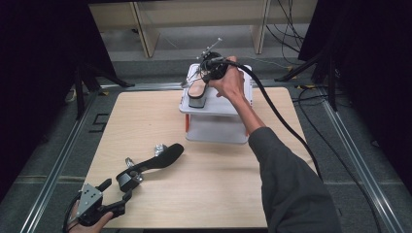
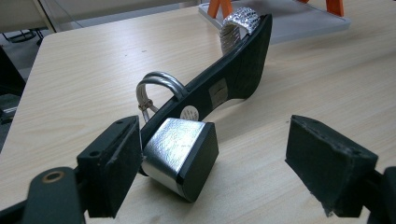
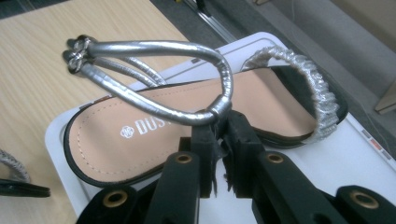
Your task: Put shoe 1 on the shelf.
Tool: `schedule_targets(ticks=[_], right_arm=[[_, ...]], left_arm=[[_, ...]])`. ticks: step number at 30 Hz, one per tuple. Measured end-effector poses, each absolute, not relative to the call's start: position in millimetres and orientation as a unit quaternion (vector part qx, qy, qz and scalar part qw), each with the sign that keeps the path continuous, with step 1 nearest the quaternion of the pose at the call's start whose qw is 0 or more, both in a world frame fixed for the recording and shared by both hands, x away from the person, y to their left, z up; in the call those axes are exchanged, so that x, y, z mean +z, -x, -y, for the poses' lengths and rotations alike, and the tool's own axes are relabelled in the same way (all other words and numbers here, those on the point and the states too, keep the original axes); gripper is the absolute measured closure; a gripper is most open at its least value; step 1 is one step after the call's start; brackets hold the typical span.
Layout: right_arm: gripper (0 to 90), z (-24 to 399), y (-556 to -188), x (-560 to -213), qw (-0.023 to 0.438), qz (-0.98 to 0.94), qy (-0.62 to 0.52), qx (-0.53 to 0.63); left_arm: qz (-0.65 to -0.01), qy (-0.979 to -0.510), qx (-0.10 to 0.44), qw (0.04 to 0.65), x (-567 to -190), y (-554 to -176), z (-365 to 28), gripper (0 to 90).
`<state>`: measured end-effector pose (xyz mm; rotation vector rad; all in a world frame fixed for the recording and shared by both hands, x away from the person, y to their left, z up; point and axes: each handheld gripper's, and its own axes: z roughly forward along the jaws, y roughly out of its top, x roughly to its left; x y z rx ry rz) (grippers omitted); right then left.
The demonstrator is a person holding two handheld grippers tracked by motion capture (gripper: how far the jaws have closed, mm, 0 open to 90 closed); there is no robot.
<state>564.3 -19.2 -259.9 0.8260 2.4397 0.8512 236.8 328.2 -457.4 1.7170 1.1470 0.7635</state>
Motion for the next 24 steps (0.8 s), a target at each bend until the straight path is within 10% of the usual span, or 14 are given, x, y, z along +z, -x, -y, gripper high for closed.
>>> schedule_targets(ticks=[24], right_arm=[[82.9,43.2,-551.2,-258.2,0.205,-0.899,-0.264,0.285]], left_arm=[[-0.465,-0.694,0.308,0.454,-457.1,-236.9,-328.8,18.0]])
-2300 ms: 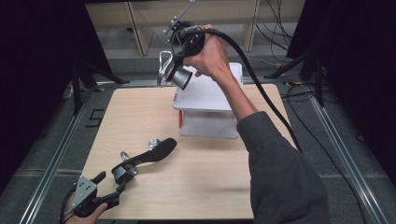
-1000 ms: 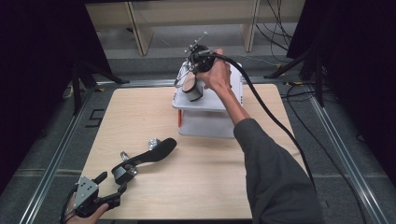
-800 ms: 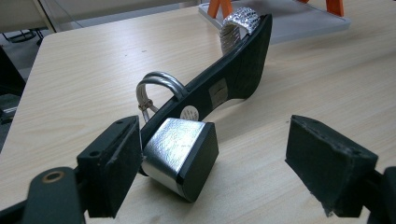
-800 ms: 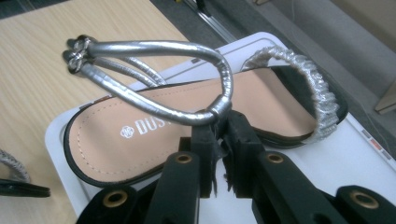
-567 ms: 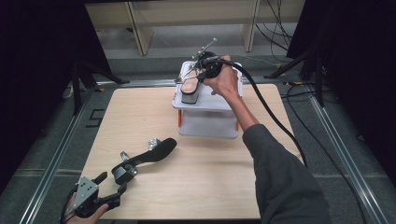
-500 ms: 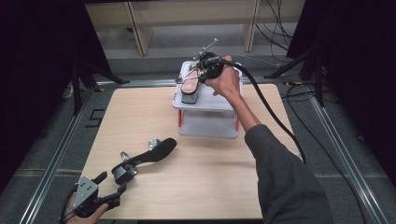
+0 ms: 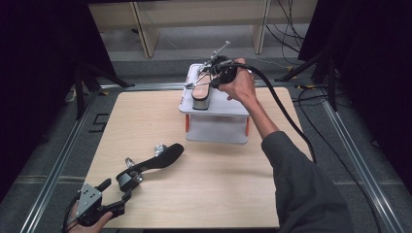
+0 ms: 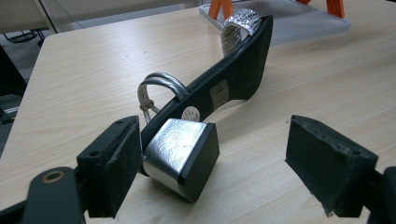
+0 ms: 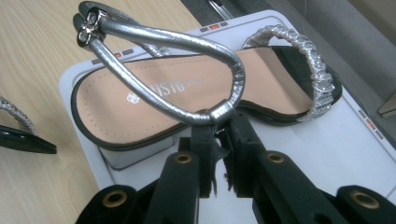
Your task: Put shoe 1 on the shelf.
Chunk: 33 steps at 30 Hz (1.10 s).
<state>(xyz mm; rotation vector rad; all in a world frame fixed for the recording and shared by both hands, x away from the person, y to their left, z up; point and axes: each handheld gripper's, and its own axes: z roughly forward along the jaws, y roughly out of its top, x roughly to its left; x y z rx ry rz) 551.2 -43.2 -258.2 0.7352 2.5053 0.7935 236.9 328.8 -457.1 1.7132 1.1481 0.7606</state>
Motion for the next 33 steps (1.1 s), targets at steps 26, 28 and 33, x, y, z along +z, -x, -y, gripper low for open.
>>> schedule_targets(ticks=[26,28,33], right_arm=[[41.4,33.7,-425.4,-282.1,0.131,-0.893,-0.229,0.364],[41.0,28.4,-421.3,-287.8,0.125,-0.894,-0.227,0.365],[35.9,-7.3,-412.7,-327.7,0.080,-0.897,-0.226,0.371]], left_arm=[[-0.472,-0.688,0.314,0.453,-456.3,-236.9,-331.3,17.9],[-0.475,-0.690,0.312,0.449,-456.3,-236.9,-331.1,17.8],[-0.473,-0.692,0.310,0.448,-457.1,-237.4,-331.5,17.7]])
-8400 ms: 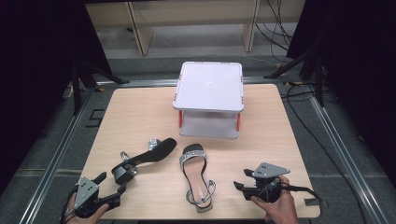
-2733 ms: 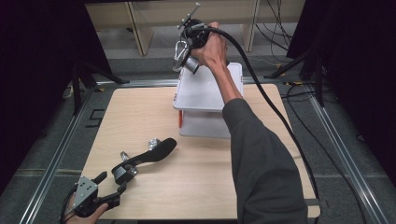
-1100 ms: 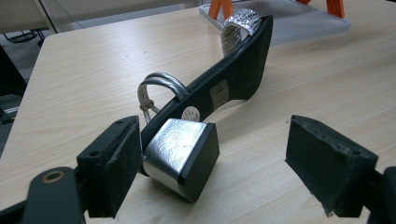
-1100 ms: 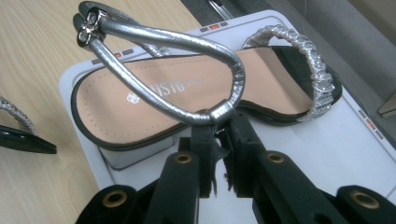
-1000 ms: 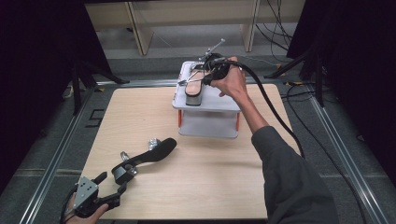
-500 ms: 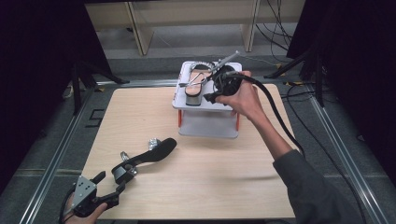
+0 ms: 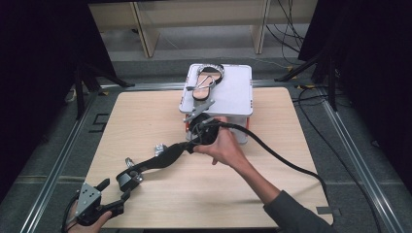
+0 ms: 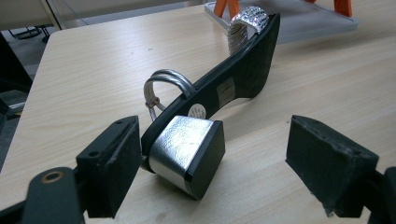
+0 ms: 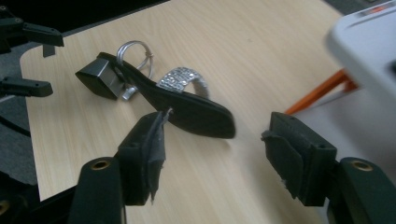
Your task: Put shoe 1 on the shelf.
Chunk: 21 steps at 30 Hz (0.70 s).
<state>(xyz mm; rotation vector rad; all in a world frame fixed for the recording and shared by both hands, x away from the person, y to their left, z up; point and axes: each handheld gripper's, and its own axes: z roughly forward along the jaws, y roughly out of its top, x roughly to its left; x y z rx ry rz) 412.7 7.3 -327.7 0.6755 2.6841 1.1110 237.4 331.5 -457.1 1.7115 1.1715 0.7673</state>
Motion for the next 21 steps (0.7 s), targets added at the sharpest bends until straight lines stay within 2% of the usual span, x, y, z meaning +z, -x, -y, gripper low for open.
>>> schedule_targets(ticks=[2,6,9,11,19,21], right_arm=[[35.0,-18.0,-412.6,-337.1,0.054,-0.890,-0.252,0.376],[32.3,-42.1,-418.5,-357.4,0.047,-0.888,-0.259,0.377],[32.0,-50.0,-425.3,-366.6,0.024,-0.880,-0.287,0.377],[32.0,-53.0,-431.0,-373.3,0.030,-0.881,-0.283,0.379],[32.0,-64.8,-434.3,-386.2,0.011,-0.872,-0.313,0.377],[29.5,-71.9,-435.2,-388.3,0.039,-0.887,-0.283,0.363]], left_arm=[[-0.475,-0.692,0.310,0.447,-457.4,-237.3,-331.3,17.7],[-0.476,-0.691,0.309,0.449,-457.6,-237.4,-331.0,17.6],[-0.473,-0.693,0.310,0.447,-457.3,-237.4,-330.8,17.6],[-0.474,-0.693,0.309,0.447,-457.5,-237.6,-330.6,17.5],[-0.476,-0.692,0.308,0.447,-457.8,-238.1,-330.1,17.6],[-0.477,-0.692,0.308,0.445,-457.9,-238.1,-330.0,17.6]])
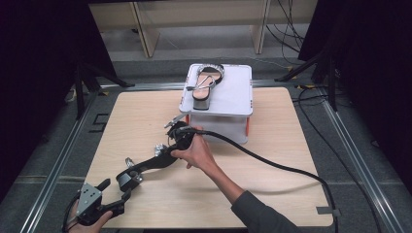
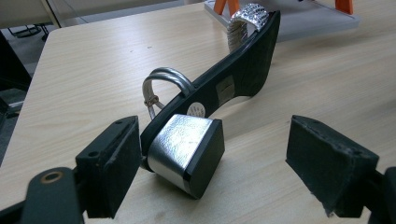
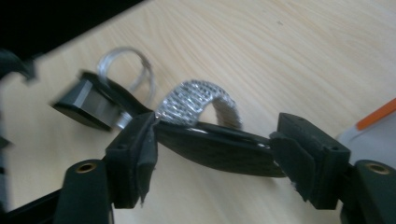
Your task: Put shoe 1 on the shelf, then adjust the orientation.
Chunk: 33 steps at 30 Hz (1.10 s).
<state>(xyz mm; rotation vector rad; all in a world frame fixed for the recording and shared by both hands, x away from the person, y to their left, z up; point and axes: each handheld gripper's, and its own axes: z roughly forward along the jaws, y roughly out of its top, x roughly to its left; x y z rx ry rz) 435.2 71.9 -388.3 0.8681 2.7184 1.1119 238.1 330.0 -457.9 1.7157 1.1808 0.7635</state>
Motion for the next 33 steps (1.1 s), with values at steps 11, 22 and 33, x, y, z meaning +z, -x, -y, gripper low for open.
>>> schedule_targets(ticks=[11,22,33], right_arm=[[27.5,-106.4,-439.2,-391.4,0.017,-0.877,-0.302,0.373],[27.6,-115.8,-442.2,-417.0,0.022,-0.881,-0.304,0.363],[49.2,-97.2,-411.6,-403.7,0.067,-0.929,-0.201,0.305]], left_arm=[[-0.464,-0.697,0.320,0.443,-456.5,-238.3,-332.1,17.6],[-0.473,-0.692,0.311,0.447,-456.8,-237.6,-330.2,17.7],[-0.478,-0.677,0.322,0.458,-453.7,-235.1,-334.1,17.8]])
